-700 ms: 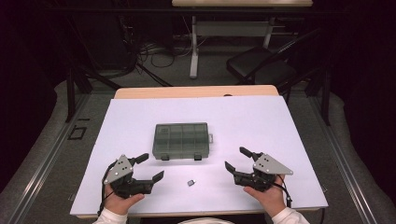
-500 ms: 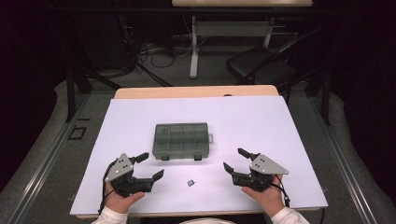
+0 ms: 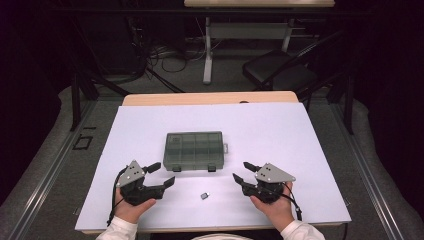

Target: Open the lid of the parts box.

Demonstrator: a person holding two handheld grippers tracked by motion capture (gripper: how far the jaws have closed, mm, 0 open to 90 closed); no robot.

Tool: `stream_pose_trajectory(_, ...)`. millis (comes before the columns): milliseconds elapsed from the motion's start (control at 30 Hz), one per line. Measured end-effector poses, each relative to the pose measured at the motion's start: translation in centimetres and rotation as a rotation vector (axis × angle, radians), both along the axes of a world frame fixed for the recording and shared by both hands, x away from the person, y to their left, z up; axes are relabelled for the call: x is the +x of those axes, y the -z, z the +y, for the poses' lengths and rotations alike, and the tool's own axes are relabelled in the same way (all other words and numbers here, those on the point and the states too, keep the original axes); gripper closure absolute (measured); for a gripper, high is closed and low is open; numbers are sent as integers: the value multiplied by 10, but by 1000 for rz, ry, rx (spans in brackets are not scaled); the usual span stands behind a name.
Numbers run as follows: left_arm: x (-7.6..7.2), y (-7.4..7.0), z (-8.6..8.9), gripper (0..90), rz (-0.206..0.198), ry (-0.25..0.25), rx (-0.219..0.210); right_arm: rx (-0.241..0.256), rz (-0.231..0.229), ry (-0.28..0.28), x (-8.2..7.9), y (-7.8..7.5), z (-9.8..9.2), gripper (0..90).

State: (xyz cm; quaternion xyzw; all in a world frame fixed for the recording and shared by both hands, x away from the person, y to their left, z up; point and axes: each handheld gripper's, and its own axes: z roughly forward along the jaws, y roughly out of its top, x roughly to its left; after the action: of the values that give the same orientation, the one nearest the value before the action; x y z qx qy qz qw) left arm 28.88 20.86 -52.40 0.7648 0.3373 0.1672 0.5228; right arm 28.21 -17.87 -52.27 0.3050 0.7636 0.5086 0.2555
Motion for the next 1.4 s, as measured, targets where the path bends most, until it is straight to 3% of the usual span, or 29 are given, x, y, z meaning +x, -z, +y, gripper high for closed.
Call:
stream_pose_trajectory(133, 6, 2, 1, 342, 10, -16, 2, -43, -18, 14, 2, 1, 9, 493)
stream_pose_trajectory(200, 9, 4, 0, 383, 21, -27, 9, -13, 7, -5, 6, 3, 11, 554)
stream_pose_trajectory(300, 13, 6, -3, 455, 47, -51, 14, 4, 25, -29, 12, 8, 14, 566)
stream_pose_trajectory(433, 16, 7, -5, 555, 44, -68, 44, -28, 37, -36, 19, 14, 22, 579)
stream_pose_trajectory(533, 18, 8, -4, 588, 72, -74, 32, -41, 23, -36, 24, 16, 30, 563)
stream_pose_trajectory(567, 19, 9, -4, 595, 75, -78, 31, -28, 39, -36, 25, 17, 32, 566)
stream_pose_trajectory(633, 21, 11, -3, 623, 70, -96, 44, -3, 66, -54, 28, 17, 38, 613)
stream_pose_trajectory(733, 25, 14, -2, 728, 90, -63, 25, -21, 65, -68, 33, 16, 48, 711)
stream_pose_trajectory(867, 30, 16, -4, 840, 122, -49, 57, -26, 108, -73, 41, 18, 58, 846)
stream_pose_trajectory(933, 32, 18, -3, 881, 140, -61, 70, -55, 119, -72, 42, 21, 60, 893)
stream_pose_trajectory(1033, 34, 20, -2, 900, 170, -73, 74, -67, 137, -70, 43, 23, 60, 900)
stream_pose_trajectory(1233, 35, 22, -1, 900, 182, -87, 89, -87, 151, -63, 45, 28, 60, 900)
stream_pose_trajectory(1300, 39, 25, -4, 900, 203, -83, 147, -95, 159, -61, 47, 30, 60, 900)
stream_pose_trajectory(1400, 42, 27, -7, 900, 210, -77, 158, -100, 174, -55, 49, 33, 61, 900)
